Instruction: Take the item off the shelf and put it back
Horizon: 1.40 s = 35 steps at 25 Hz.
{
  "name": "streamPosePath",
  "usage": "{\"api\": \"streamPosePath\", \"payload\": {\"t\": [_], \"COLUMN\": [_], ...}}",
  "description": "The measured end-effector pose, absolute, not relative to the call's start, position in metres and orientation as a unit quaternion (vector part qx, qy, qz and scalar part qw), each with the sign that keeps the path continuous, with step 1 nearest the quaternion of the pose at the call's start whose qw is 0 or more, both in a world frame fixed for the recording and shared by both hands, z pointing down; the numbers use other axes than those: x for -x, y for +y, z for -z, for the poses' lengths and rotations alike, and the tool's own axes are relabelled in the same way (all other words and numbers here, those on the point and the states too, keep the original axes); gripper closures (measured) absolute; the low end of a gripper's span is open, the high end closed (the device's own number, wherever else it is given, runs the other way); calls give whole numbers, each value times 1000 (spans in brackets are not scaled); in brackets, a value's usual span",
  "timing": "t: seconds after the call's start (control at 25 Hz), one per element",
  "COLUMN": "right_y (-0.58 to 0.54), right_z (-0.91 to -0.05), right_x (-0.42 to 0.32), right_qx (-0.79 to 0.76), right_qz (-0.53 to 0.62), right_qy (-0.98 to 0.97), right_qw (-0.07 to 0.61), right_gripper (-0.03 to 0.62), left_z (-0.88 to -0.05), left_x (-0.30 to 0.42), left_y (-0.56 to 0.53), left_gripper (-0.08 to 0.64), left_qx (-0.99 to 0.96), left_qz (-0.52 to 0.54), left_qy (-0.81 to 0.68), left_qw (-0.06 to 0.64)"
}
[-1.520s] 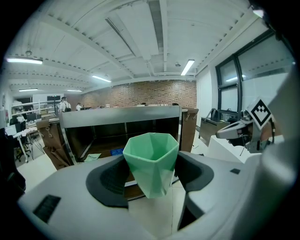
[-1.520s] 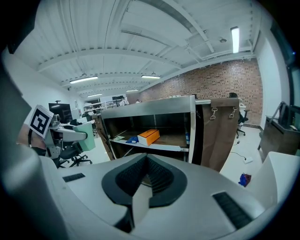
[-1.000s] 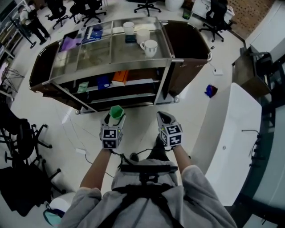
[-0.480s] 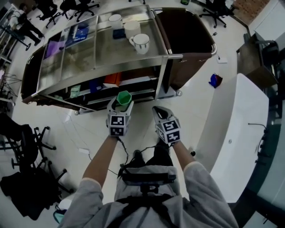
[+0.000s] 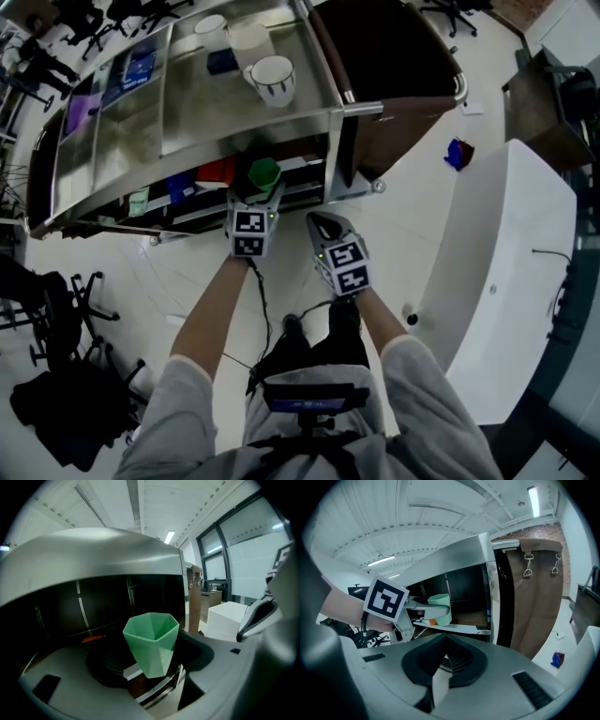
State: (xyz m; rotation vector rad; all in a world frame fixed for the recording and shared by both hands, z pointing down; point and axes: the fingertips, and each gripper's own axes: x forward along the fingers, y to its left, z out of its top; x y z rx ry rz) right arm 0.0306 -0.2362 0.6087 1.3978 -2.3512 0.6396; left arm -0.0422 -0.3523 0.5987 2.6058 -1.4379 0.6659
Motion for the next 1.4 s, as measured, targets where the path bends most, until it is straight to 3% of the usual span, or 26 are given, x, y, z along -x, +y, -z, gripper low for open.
{"api": "streamPosePath", "payload": {"t": [0.88,1.4], "right_y": [-273,-267], "right_z": [-660,-660], "right_x": [-42,-49], "right_qx": [-476,-481], "right_qz": [-239,-246], "right_qy": [-829,-825], "right_qw": [170,168], "right_gripper": [581,581], "left_z": [-632,-662], "left_x": [2,7], "left_y": [-450,-450], "left_gripper": [245,227], "left_qx": [-854,-847], "left_qz": [-178,-192], "left_qy": [-489,-494], "left_qw": [18,46]}}
